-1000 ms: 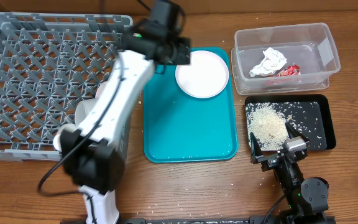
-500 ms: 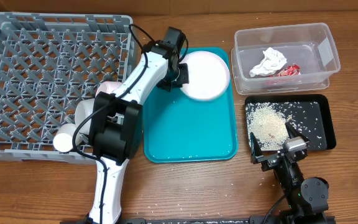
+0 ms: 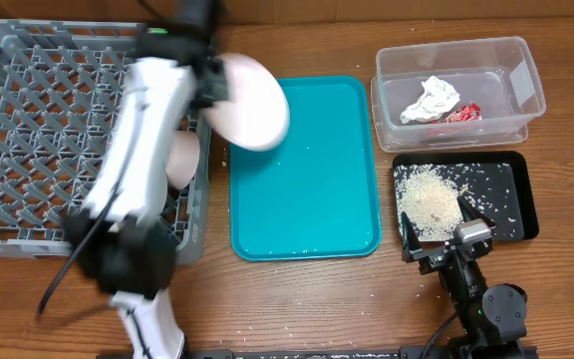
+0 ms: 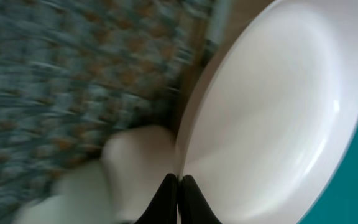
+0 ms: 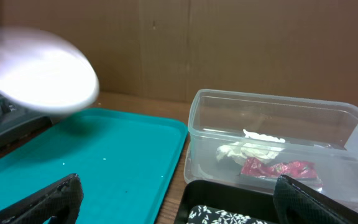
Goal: Sort waste into correct bins and load items into the dishwasher
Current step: 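Lift the white plate and stand it upright in the dish rack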
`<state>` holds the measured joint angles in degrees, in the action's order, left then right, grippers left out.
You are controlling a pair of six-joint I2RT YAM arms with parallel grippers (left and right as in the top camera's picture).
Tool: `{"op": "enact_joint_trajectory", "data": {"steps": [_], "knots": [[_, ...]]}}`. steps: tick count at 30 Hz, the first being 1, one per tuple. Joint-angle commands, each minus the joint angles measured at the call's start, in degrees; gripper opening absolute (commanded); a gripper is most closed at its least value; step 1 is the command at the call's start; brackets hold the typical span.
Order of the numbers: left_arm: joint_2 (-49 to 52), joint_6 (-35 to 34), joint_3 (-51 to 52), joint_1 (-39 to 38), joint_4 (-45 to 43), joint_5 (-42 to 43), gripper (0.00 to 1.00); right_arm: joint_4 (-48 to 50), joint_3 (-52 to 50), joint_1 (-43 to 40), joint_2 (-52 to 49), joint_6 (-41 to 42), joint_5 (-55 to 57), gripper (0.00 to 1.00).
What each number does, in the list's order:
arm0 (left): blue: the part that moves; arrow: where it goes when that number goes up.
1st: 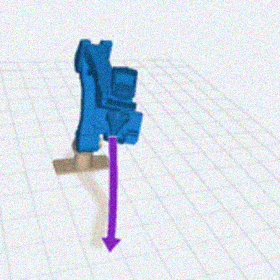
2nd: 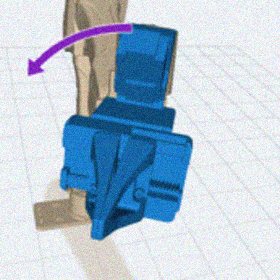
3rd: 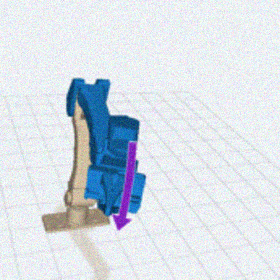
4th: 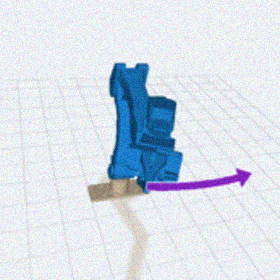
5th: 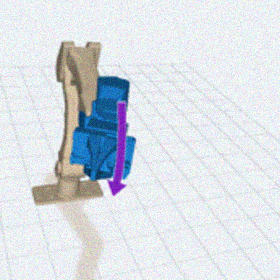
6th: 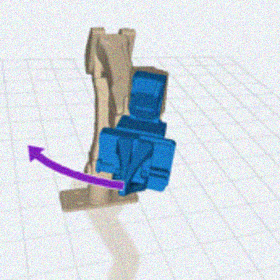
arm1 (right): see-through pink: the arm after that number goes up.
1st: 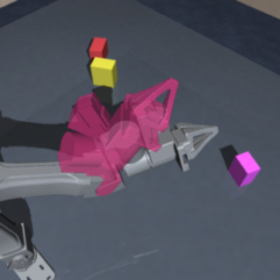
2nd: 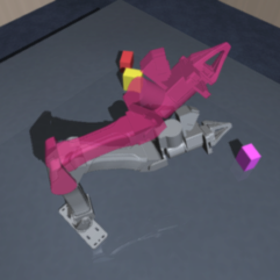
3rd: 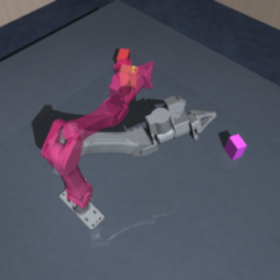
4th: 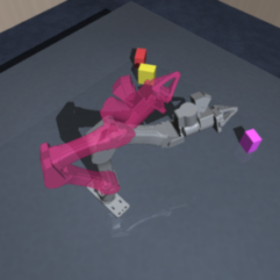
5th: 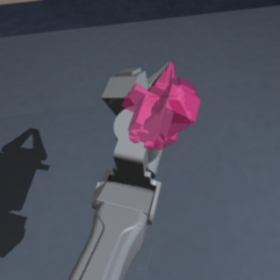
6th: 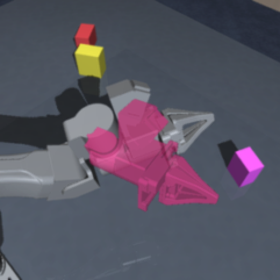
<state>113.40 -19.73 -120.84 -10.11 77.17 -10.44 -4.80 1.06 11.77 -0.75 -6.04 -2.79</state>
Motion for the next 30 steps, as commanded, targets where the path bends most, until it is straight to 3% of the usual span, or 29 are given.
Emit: {"op": "enact_joint_trajectory", "data": {"steps": [1,10,17,21,30], "knots": [[-8.9,3.7,-1.7,-0.1,5.0,-24.1,0.04,0.2,-0.6,0.3,0.4,0.2,-0.3,1.0],[-11.8,8.2,-0.6,0.9,14.5,-49.9,0.04,0.2,-0.6,0.3,0.4,0.2,-0.3,1.0],[-10.0,13.2,0.8,7.0,11.4,-49.4,0.04,0.2,-0.6,0.3,0.4,0.2,-0.3,1.0],[-7.4,15.8,0.8,11.5,7.7,-44.0,0.04,0.2,-0.6,0.3,0.4,0.2,-0.3,1.0],[-0.7,16.2,0.8,17.9,6.8,-40.6,0.04,0.2,-0.6,0.3,0.4,0.2,-0.3,1.0]]}}
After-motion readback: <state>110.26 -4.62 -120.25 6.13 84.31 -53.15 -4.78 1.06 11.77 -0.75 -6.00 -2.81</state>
